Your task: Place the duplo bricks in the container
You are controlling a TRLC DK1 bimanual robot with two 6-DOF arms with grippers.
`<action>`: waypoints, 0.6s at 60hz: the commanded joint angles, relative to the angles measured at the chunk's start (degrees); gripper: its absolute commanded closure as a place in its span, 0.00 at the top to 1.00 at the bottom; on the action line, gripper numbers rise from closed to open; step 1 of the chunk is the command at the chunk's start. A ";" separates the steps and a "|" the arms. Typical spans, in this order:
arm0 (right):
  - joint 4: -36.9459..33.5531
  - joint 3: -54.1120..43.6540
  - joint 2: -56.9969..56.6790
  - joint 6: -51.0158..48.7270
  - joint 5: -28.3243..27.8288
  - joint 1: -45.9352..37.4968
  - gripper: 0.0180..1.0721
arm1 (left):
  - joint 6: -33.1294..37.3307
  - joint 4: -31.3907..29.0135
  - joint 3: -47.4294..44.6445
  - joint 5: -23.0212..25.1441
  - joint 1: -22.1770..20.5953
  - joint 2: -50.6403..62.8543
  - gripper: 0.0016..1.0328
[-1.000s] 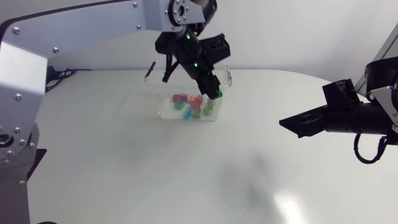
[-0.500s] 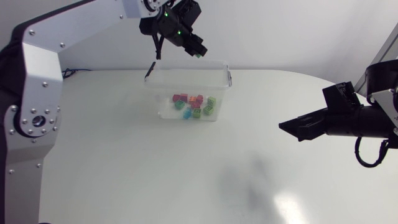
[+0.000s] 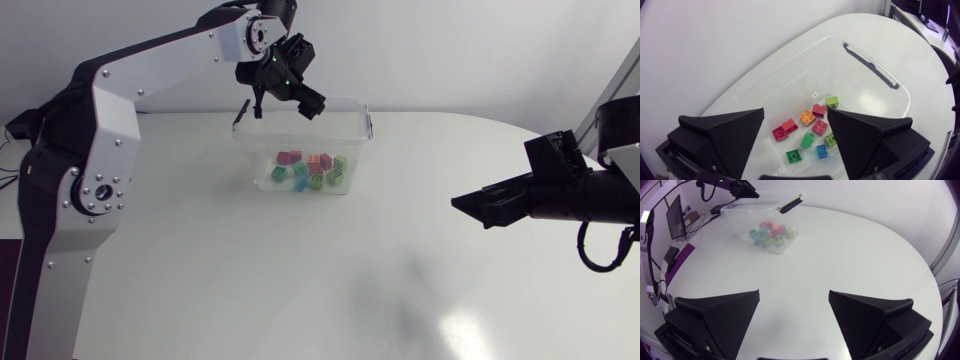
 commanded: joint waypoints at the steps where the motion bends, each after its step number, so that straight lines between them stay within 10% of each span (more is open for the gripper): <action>1: -1.09 -0.91 -1.78 0.40 -0.08 0.39 0.95 | -2.39 -1.67 1.63 -0.26 0.81 -3.39 0.96; 36: -1.88 -3.72 -16.28 2.24 5.99 -4.09 0.95 | -3.89 21.89 -42.49 -5.18 5.73 -41.53 0.96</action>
